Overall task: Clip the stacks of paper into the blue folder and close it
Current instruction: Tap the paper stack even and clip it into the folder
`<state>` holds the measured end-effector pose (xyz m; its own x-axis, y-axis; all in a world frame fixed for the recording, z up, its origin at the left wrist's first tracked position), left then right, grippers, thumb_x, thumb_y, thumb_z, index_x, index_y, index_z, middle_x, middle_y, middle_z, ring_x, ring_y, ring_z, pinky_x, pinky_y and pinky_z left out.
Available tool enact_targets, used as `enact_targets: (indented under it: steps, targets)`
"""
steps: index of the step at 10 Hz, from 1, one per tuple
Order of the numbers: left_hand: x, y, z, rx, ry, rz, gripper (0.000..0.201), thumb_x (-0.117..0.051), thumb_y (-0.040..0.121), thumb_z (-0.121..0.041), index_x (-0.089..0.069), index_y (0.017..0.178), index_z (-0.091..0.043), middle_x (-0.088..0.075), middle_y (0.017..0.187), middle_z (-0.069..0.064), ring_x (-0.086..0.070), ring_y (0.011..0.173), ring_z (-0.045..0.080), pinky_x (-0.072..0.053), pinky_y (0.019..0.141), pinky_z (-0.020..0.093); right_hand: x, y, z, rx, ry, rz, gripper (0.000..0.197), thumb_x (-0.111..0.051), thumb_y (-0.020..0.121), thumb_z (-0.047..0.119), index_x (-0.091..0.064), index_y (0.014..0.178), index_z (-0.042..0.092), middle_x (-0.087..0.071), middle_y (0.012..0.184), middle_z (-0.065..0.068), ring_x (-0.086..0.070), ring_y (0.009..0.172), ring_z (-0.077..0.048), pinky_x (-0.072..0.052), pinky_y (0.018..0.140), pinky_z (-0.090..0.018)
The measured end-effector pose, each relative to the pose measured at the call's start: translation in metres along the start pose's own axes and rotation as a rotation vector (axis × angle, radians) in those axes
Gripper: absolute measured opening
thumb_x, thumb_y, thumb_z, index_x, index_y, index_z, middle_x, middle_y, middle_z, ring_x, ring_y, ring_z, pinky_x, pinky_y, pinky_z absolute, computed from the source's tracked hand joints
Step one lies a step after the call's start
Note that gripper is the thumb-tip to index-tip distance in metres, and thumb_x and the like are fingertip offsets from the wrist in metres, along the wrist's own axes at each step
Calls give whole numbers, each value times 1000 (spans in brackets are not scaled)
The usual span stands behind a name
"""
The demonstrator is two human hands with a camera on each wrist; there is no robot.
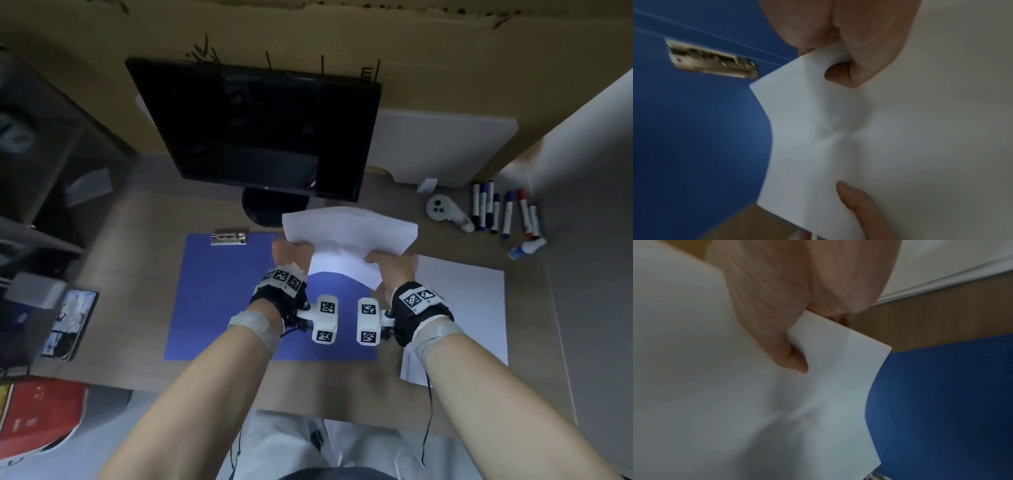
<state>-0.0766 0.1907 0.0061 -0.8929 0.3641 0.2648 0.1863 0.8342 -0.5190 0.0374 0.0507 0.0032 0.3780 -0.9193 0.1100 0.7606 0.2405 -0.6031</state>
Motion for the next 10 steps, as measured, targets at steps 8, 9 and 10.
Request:
enact_targets:
  steps: [8,9,10]
  targets:
    - [3,1,19,91,263,228,17,-44,92,-2,-43,109,-6,-46,99,9,-47,73,22,-38,64,31,2,10,-27,-215,-458,130,38,-66,84,9,-64,120,-3,-61,128,-17,-58,114,-30,-45,88,-32]
    - [5,7,45,204,448,301,42,-41,94,-10,-42,136,-2,-52,128,17,-54,110,36,-44,91,43,-2,11,-32,-427,-643,86,52,-56,96,16,-42,140,-6,-47,144,-20,-48,131,-35,-41,105,-37]
    - [8,7,83,295,495,294,48,-41,96,-11,-37,142,3,-43,145,22,-44,134,36,-38,110,39,5,15,-60,-434,-788,124,57,-52,100,20,-33,144,-9,-42,148,-23,-48,132,-38,-38,110,-43]
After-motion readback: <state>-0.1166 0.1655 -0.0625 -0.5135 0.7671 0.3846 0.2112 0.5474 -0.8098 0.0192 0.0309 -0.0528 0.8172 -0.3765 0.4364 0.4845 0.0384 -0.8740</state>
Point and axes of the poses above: each hand's wrist, its own y-axis towards the middle knuckle, its own x-axis out of the back of the hand, z = x × y, the point moved 1 cm from there along y, towards the middle knuckle
